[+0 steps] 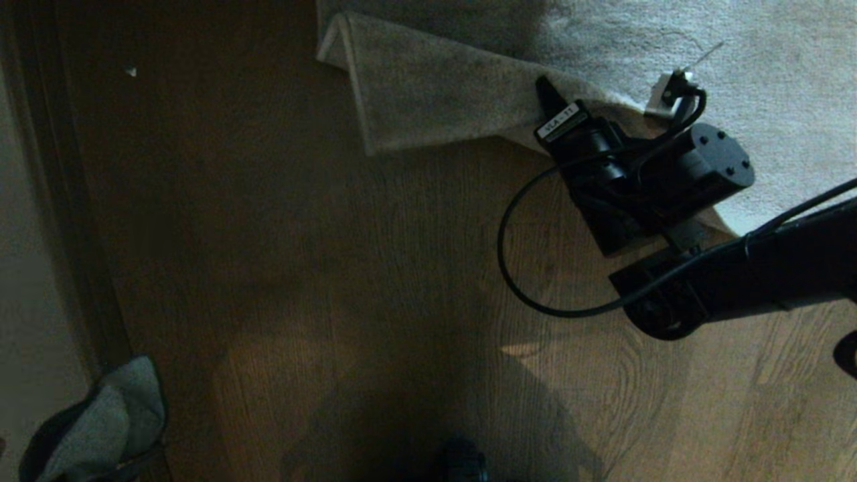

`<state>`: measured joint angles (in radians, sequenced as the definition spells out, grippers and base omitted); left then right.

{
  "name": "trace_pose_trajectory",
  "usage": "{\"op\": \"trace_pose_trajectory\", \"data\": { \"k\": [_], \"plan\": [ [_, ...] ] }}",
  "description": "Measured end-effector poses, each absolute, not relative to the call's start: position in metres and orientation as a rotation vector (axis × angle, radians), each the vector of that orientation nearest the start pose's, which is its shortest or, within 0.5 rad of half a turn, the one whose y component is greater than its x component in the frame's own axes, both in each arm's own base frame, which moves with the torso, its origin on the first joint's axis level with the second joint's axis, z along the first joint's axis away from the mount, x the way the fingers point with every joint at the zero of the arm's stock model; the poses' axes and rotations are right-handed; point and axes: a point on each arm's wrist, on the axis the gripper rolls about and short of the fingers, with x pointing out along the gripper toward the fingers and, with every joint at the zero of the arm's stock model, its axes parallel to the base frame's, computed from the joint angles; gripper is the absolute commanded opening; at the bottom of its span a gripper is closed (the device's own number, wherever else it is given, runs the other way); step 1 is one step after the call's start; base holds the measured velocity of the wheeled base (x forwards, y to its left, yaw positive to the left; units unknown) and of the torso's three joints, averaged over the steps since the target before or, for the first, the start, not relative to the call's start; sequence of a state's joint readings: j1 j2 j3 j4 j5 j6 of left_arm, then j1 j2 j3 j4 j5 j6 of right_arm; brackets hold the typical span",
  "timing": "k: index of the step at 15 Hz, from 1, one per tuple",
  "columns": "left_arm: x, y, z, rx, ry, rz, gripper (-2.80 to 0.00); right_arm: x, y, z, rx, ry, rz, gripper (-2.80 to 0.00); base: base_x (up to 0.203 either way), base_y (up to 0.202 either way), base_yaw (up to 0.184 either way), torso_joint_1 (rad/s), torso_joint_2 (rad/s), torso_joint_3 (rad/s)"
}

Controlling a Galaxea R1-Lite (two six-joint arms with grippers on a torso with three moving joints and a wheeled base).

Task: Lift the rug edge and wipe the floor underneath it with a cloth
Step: Lay down the carpet

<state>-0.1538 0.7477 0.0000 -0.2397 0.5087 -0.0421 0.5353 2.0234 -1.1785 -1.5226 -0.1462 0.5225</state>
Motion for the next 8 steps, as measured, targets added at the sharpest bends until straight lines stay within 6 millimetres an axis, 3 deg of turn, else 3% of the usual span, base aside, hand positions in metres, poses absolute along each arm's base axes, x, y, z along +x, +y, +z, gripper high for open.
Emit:
{"op": "trace_pose_trajectory", "data": {
  "k": [8],
  "plan": [
    [0.022, -0.002, 0.085, 0.017, 0.487, -0.068, -2.8, 0.329, 0.193, 0.251, 0.727, -0.517, 0.548, -2.8, 0.0, 0.0, 0.0, 0.0, 0.0, 0.0]
  ]
}}
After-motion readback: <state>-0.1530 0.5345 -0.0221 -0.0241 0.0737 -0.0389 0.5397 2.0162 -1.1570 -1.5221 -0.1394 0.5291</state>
